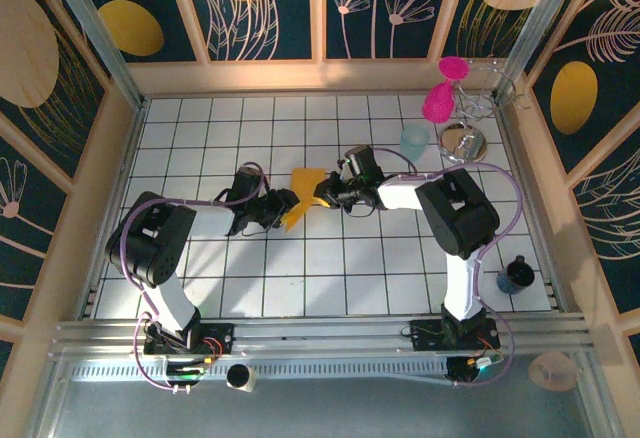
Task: Fold a paper plane with a square sheet of paper (pick it up from the middle)
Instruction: Fold the wing for the fifth time at the center of the table.
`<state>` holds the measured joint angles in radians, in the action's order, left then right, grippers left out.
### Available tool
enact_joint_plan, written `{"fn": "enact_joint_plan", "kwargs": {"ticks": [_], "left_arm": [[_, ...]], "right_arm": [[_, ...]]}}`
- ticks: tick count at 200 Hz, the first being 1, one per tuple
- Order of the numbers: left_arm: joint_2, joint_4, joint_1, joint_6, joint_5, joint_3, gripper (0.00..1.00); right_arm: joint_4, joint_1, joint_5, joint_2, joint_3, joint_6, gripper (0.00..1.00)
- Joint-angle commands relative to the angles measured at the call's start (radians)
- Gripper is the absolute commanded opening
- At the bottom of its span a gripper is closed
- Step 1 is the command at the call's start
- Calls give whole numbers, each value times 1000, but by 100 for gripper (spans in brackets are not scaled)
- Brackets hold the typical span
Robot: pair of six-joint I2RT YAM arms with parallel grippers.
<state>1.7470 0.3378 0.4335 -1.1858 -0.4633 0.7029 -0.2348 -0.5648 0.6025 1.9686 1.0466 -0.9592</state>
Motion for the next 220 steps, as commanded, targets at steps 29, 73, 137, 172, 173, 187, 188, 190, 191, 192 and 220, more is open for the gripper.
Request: {"fn": "enact_joint_plan", "kwargs": {"ticks": [29, 73, 137, 172, 173, 187, 188, 190, 191, 192, 220], "left_arm": [[-139, -130, 6, 204, 100, 71, 48], [-202, -169, 85, 435, 245, 118, 53], [-174, -101, 177, 705, 354, 115, 59], [-132, -72, 233, 833, 415, 119, 57], [-130, -71, 234, 838, 415, 120, 57], [-109, -57, 258, 888, 446, 122, 56], [-108, -56, 260, 892, 448, 122, 56], [-104, -54, 262, 899, 452, 122, 56], [-103, -53, 263, 903, 454, 122, 56], [-101, -53, 265, 906, 456, 122, 56], [-65, -19, 294, 980, 495, 124, 55]], "right_arm": [[-29, 8, -77, -65, -17, -7, 0], [-79, 25, -140, -168, -104, -96, 0], [-33, 73, -175, -253, -163, -193, 0], [-21, 84, -153, -257, -165, -228, 0], [-21, 83, -152, -256, -165, -229, 0], [-21, 86, -143, -255, -165, -239, 0], [-19, 86, -143, -253, -165, -240, 0], [-19, 87, -142, -253, -166, -241, 0], [-19, 87, -142, -253, -166, -241, 0], [-18, 88, -141, -255, -165, -242, 0], [-19, 92, -130, -254, -168, -251, 0]]}}
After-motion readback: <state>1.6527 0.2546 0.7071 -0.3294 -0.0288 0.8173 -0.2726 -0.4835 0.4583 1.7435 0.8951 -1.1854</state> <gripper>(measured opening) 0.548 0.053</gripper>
